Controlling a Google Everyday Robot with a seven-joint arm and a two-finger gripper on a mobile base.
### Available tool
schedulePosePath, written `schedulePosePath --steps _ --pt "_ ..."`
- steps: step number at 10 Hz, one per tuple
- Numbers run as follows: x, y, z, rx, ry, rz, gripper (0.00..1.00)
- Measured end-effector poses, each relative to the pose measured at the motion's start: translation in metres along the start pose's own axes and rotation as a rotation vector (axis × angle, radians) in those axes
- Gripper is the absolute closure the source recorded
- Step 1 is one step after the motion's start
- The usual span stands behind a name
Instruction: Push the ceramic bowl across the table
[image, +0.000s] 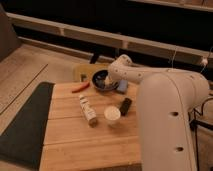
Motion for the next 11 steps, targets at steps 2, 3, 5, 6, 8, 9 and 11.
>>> schedulePosePath --steps 2,3,5,6,8,9,11 --pt "0.007 0.002 -0.001 0.003 0.021 0.0 0.35" --pt "0.024 0.006 -0.006 0.02 0.07 0.013 0.35" --pt "0.052 0.011 -0.024 0.073 0.166 0.047 0.35" --pt "0.069 0.015 -0.038 0.107 0.227 0.077 0.35" --pt "0.082 0.023 -0.045 0.123 0.286 0.111 0.35" --pt "0.086 0.023 -0.037 0.122 0.306 0.128 0.35" --pt "0.076 0.013 -0.011 0.111 0.296 0.113 0.35"
